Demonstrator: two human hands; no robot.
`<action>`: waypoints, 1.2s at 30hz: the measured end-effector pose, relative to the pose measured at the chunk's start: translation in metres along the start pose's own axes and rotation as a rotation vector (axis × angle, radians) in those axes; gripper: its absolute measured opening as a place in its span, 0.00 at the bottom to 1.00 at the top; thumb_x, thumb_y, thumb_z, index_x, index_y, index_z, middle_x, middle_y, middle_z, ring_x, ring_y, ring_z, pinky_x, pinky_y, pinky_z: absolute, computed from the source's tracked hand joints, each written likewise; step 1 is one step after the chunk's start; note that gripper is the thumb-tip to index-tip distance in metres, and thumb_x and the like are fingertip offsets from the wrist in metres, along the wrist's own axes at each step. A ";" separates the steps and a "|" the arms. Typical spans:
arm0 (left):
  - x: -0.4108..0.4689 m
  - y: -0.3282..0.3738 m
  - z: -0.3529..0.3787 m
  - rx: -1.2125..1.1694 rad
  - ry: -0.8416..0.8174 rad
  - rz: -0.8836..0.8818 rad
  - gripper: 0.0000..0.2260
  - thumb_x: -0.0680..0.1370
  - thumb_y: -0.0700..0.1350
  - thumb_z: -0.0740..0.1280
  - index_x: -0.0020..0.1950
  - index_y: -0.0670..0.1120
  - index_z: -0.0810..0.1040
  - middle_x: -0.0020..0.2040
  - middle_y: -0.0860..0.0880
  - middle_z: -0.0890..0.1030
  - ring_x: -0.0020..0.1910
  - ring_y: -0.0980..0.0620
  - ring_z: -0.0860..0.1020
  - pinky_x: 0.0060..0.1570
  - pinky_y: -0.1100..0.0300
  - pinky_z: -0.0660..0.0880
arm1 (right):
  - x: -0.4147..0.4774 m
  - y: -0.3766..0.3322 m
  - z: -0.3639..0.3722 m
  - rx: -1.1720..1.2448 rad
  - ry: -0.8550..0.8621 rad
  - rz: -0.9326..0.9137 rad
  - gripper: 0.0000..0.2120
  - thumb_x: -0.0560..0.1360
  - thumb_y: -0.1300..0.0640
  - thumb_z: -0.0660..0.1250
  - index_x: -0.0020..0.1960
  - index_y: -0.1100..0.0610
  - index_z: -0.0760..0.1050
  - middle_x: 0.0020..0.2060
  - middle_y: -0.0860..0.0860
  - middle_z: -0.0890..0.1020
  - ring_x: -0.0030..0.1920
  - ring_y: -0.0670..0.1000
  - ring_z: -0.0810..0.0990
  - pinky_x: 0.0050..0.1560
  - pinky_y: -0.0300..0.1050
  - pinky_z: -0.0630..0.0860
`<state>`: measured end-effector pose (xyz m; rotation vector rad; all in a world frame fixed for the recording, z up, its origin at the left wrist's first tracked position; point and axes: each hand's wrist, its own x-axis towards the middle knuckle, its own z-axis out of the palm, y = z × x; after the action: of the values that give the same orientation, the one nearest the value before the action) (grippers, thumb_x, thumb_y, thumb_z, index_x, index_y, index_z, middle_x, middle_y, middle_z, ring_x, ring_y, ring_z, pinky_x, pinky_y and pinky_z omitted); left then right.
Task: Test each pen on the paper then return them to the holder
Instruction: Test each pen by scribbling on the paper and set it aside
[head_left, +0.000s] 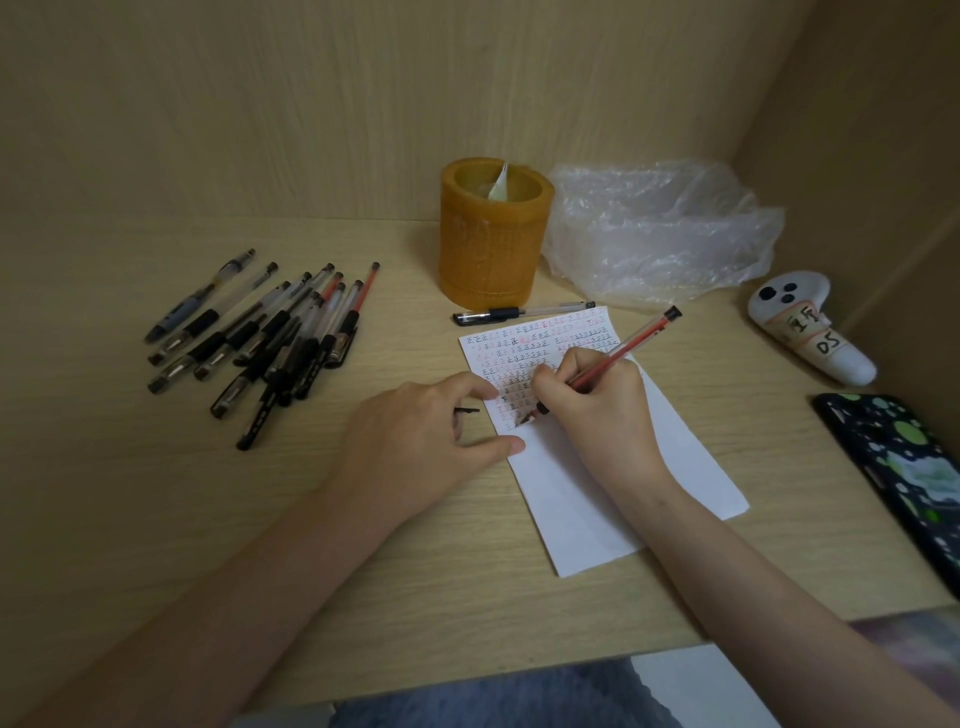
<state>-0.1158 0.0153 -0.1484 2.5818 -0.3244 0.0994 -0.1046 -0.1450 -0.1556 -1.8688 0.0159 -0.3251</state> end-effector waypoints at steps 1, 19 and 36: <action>0.000 0.000 0.000 0.001 -0.003 0.000 0.22 0.66 0.68 0.66 0.56 0.62 0.74 0.32 0.57 0.76 0.37 0.61 0.76 0.42 0.60 0.74 | 0.000 0.000 0.000 0.001 -0.001 0.002 0.17 0.72 0.64 0.68 0.26 0.58 0.67 0.25 0.54 0.72 0.27 0.44 0.69 0.30 0.31 0.65; 0.000 -0.001 -0.001 -0.006 -0.003 0.016 0.21 0.66 0.67 0.67 0.56 0.61 0.74 0.27 0.56 0.72 0.31 0.62 0.72 0.38 0.60 0.73 | 0.007 0.000 -0.005 0.213 0.065 0.090 0.19 0.74 0.60 0.69 0.27 0.56 0.67 0.21 0.46 0.68 0.23 0.42 0.65 0.28 0.33 0.63; 0.006 -0.010 -0.008 -0.574 -0.031 0.132 0.19 0.80 0.40 0.57 0.69 0.53 0.62 0.43 0.57 0.75 0.45 0.64 0.74 0.51 0.70 0.69 | 0.016 -0.013 -0.022 0.542 -0.210 0.209 0.13 0.74 0.55 0.68 0.35 0.57 0.69 0.24 0.51 0.71 0.23 0.48 0.67 0.22 0.37 0.63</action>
<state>-0.1077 0.0263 -0.1456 1.9952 -0.4588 0.0094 -0.0965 -0.1638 -0.1338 -1.3397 -0.0184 0.0182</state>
